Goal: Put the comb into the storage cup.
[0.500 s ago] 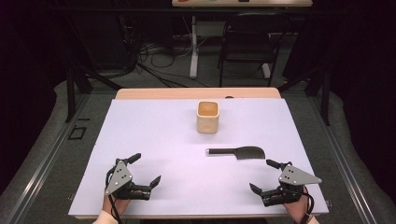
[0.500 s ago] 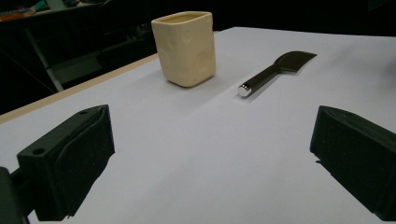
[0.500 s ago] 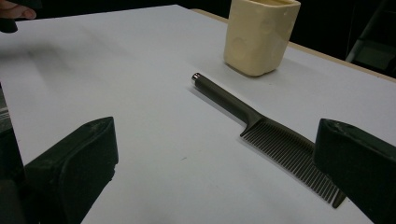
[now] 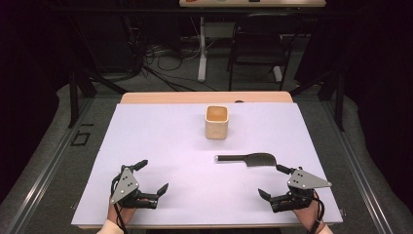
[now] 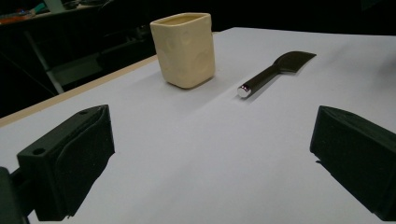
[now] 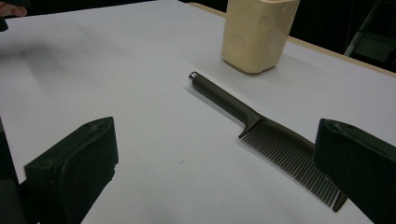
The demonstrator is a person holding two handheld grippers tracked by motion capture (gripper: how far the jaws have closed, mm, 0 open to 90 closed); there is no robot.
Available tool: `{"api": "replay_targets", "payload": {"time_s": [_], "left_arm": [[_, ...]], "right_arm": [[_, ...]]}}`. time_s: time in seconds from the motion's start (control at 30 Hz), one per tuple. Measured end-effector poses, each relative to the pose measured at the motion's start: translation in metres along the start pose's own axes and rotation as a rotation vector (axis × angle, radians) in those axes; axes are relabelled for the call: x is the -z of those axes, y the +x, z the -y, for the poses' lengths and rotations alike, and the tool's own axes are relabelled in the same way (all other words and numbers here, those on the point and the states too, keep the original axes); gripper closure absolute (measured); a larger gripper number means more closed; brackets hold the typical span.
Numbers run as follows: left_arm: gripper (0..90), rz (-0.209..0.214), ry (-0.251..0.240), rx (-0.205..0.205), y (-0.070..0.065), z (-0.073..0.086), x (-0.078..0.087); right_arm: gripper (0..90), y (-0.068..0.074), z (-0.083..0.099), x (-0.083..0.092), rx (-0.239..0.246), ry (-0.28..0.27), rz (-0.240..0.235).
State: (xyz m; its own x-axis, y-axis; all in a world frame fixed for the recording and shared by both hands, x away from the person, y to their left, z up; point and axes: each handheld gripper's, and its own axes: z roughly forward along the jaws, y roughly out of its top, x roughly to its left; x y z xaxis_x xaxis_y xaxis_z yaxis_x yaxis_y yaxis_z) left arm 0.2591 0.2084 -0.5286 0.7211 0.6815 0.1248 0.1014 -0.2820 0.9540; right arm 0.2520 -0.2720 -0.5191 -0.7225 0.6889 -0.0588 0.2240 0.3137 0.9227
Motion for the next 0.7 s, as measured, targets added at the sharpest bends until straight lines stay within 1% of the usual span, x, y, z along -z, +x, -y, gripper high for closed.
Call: {"api": "replay_targets", "payload": {"time_s": [0.07, 0.17, 0.2, 0.23, 0.27, 0.3, 0.37, 0.47, 0.53, 0.6, 0.7], "left_arm": [[0.0, -0.001, 0.001, -0.002, 0.0, 0.0, 0.0], [0.0, 0.001, 0.005, -0.007, 0.0, 0.0, 0.0], [0.0, 0.001, 0.005, -0.007, 0.0, 0.0, 0.0], [0.0, 0.0, 0.004, -0.007, 0.0, 0.0, 0.0], [0.0, 0.0, 0.004, -0.007, 0.0, 0.0, 0.0], [0.0, 0.001, 0.003, -0.006, 0.001, 0.0, 0.0], [0.0, -0.001, 0.005, -0.006, 0.001, 0.0, -0.001], [0.0, -0.003, 0.007, -0.007, 0.0, 0.0, -0.001], [0.0, 0.0, 0.008, 0.0, 0.0, 0.0, -0.002], [0.0, 0.002, 0.01, -0.007, 0.0, 0.0, -0.002], [0.0, 0.003, 0.009, -0.005, 0.0, 0.0, -0.002]], "right_arm": [[0.0, 0.0, -0.001, -0.001, 0.003, 0.003, 0.003], [0.0, -0.001, -0.004, -0.01, 0.004, 0.026, 0.003], [0.0, -0.001, -0.004, -0.01, 0.004, 0.026, 0.003], [0.0, -0.002, -0.006, -0.016, 0.007, 0.04, 0.0], [0.0, -0.002, -0.006, -0.016, 0.007, 0.04, 0.0], [0.0, -0.003, -0.007, -0.022, 0.003, 0.05, -0.007], [0.0, -0.004, -0.009, -0.027, 0.001, 0.062, -0.011], [0.0, -0.004, -0.011, -0.032, 0.007, 0.066, -0.028], [0.0, -0.004, -0.013, -0.036, 0.005, 0.073, -0.037], [0.0, -0.004, -0.013, -0.039, 0.003, 0.079, -0.043], [0.0, -0.004, -0.015, -0.044, 0.003, 0.087, -0.05]]}}
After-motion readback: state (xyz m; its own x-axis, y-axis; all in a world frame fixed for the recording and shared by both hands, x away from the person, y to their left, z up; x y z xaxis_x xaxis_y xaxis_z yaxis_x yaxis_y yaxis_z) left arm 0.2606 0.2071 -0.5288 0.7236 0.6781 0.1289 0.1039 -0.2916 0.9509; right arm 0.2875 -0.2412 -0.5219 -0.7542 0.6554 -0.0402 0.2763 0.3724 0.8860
